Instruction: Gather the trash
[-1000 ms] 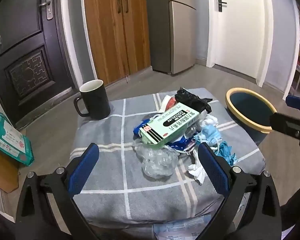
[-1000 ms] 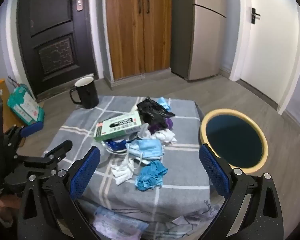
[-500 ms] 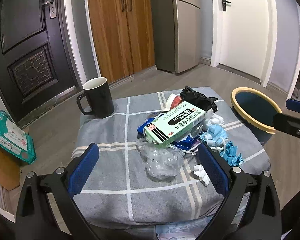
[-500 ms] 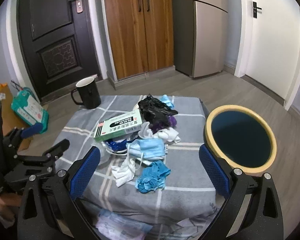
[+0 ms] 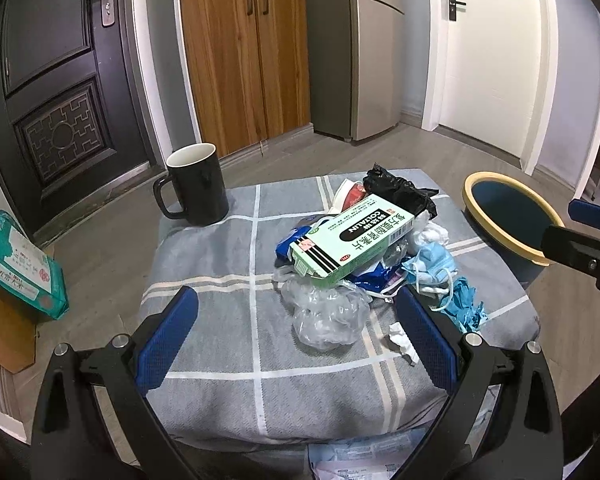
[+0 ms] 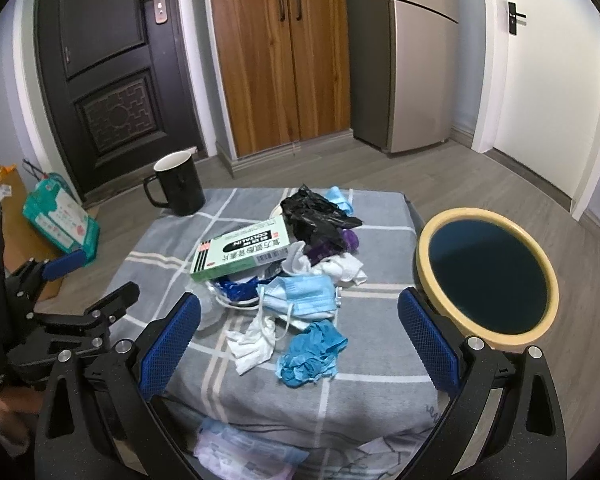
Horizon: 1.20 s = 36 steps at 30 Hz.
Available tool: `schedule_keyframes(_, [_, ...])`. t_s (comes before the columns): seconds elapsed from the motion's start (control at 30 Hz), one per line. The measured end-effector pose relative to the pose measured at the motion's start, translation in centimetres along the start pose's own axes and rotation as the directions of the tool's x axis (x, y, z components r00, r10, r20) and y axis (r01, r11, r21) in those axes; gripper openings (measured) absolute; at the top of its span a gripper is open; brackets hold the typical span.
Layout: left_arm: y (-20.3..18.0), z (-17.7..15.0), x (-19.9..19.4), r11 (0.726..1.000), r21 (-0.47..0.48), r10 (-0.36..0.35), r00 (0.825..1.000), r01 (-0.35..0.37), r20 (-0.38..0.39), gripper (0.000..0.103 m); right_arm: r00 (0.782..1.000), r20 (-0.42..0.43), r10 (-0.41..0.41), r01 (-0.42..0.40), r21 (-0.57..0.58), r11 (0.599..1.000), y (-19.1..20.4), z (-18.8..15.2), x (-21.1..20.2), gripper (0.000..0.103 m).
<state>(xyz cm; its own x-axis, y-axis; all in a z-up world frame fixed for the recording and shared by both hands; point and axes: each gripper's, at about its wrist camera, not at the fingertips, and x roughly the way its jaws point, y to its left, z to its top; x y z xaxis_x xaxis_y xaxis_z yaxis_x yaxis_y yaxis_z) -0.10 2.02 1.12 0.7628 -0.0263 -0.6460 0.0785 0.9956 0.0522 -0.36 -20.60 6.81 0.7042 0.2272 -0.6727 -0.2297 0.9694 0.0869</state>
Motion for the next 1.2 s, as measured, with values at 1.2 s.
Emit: schedule_keyframes(1.2, [-0.3,-0.5,1.3,1.000,0.003,-0.030,0.997,0.031,-0.064,0.097,1.000,-0.029,-0.005,0.006,0.027,1.000,-0.2,-0.3,0.8,0.098])
